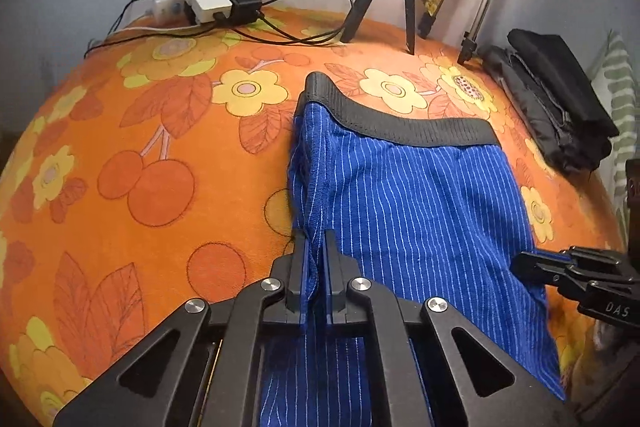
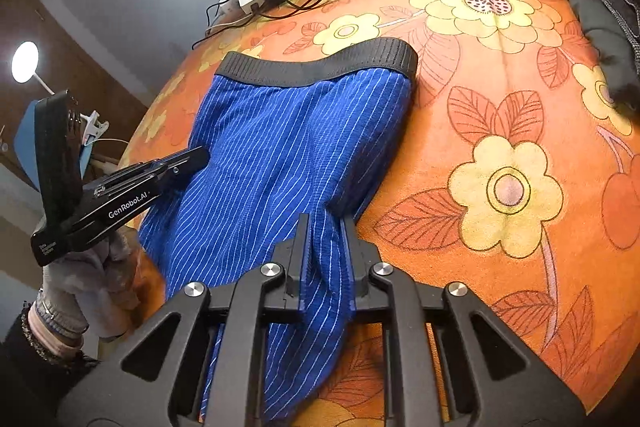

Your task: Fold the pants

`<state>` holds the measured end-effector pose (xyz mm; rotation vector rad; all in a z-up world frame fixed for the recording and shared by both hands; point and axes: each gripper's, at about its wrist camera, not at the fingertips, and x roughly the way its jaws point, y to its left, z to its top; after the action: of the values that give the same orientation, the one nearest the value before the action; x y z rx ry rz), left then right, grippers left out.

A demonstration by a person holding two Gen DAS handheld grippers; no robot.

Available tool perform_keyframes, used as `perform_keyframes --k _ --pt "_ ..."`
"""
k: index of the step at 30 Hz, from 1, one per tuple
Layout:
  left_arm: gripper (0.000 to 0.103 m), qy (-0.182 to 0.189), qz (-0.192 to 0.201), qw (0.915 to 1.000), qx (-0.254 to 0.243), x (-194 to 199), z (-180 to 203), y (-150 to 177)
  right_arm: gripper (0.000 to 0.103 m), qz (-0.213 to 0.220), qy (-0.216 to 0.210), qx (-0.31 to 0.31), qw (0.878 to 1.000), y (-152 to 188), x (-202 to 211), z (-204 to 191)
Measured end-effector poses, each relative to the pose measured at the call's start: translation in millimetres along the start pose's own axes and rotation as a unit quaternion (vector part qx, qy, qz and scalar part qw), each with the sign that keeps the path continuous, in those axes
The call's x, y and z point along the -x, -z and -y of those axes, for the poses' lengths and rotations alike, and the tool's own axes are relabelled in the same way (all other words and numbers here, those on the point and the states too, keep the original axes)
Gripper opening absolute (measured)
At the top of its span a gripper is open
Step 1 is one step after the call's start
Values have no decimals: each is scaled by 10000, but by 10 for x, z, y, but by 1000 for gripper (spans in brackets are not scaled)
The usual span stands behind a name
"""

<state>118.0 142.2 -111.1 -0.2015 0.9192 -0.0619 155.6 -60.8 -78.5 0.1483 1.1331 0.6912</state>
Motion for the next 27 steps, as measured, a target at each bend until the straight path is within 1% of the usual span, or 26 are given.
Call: perform_keyframes --k 2,6,10,13,19,23,27 --pt "4 67 1 9999 101 10 -23 -3 10 -20 -69 -63 10000 2 7 23" --pt "4 253 61 9992 311 79 -75 -35 7 5 -316 -301 9990 -12 36 99" --pt "3 519 202 9966 606 214 -155 -99 6 133 -490 -340 9981 -26 133 104" --pt "3 670 332 9945 738 314 -192 -153 6 238 -597 -358 9973 -33 225 98" --pt "3 953 610 9898 869 525 -199 -251 6 571 -803 -453 9941 -120 470 113" --pt "3 1039 700 9881 899 614 -195 -288 6 793 -921 -508 9913 -187 619 116" --pt "3 1118 882 9862 850 777 -144 -318 6 1019 -952 -454 9892 -245 788 66"
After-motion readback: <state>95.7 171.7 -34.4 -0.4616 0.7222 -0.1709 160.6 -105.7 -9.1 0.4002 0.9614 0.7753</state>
